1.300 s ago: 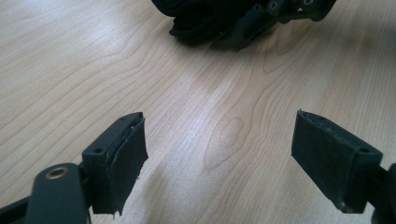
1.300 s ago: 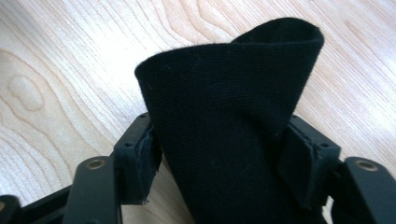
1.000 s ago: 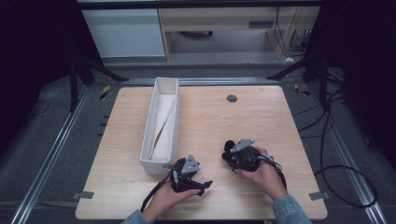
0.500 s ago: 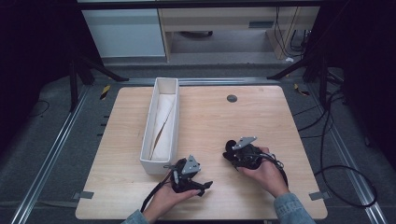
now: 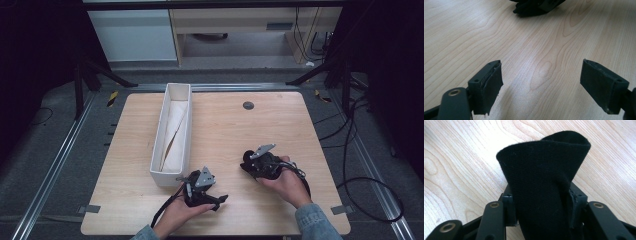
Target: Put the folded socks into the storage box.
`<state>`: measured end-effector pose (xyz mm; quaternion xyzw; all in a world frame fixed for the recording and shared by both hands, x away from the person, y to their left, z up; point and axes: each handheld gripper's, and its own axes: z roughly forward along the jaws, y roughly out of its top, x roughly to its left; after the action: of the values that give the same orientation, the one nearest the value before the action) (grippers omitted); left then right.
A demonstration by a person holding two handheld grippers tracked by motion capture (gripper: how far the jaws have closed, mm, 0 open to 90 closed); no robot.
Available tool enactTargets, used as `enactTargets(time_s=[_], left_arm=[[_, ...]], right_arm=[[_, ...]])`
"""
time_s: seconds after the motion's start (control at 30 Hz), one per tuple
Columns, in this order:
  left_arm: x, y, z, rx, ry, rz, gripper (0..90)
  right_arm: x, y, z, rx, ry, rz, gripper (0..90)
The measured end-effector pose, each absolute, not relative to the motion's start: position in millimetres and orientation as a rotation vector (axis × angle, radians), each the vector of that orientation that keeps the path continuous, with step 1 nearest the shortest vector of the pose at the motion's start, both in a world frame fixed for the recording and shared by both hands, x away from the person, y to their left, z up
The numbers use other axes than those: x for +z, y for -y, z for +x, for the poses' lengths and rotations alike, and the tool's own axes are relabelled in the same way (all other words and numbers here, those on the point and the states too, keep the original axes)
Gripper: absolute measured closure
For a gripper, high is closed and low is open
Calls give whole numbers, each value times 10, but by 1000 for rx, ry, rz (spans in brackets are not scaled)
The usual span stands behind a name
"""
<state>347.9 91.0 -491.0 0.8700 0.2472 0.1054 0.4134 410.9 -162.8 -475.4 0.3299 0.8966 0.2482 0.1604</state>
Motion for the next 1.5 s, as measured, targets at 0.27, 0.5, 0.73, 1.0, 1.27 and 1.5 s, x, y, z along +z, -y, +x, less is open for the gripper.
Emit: enactTargets(time_s=[0.27,0.5,0.73,1.0,1.27,1.5], left_arm=[[-4907,-900,3469,264,-617,2194,174],[-4840,-897,3477,269,-612,2181,175],[-4669,-848,3472,276,-595,2163,175],[-4360,-887,3491,285,-611,2138,173],[-3978,-1103,3550,334,-641,2092,172],[-3783,-1457,3653,420,-722,2039,171]], right_arm=[[-4733,1647,4102,699,-2561,922,610],[-4679,1683,4067,728,-2543,915,635],[-4519,1737,4025,807,-2517,919,640],[-4356,1696,4008,912,-2513,923,640],[-4096,1545,4076,958,-2545,858,646],[-3861,1318,4193,1001,-2579,784,649]])
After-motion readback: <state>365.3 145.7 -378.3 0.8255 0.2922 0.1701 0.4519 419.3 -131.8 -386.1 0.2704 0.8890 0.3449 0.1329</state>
